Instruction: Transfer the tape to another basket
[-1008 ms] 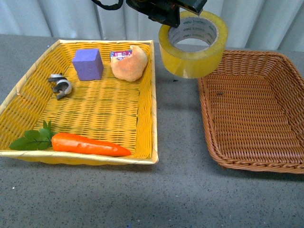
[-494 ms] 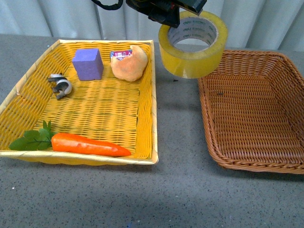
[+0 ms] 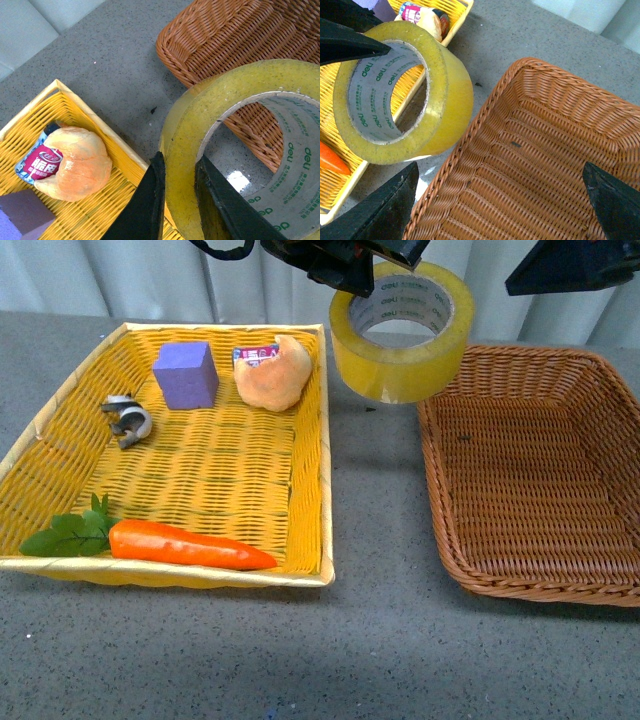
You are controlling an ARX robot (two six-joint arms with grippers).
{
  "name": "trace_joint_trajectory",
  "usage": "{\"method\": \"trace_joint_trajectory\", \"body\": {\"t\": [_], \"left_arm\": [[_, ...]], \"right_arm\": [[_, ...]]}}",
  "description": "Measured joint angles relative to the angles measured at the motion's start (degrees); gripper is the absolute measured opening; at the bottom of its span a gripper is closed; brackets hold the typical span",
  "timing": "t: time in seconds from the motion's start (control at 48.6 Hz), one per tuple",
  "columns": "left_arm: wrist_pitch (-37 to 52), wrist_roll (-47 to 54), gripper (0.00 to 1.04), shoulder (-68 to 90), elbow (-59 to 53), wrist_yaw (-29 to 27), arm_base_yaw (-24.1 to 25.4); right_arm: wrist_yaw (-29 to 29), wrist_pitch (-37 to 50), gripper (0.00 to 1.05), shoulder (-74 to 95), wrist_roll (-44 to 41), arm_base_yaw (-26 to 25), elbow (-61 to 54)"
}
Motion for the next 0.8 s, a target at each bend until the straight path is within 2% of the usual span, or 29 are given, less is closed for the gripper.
{"method": "trace_joint_trajectory", "body": {"t": [0.494,0.802], "left_arm": [[0.0,0.04,0.14,0.0,0.0,0.0,0.0],[0.0,0.04,0.14,0.0,0.02,0.0,0.0]], "right_arm": [[2.51,-4.13,0.96,11.98,0.48,5.35,13.86],[4.15,-5.66,0.96,15.41,1.86,5.9,17.09]]}}
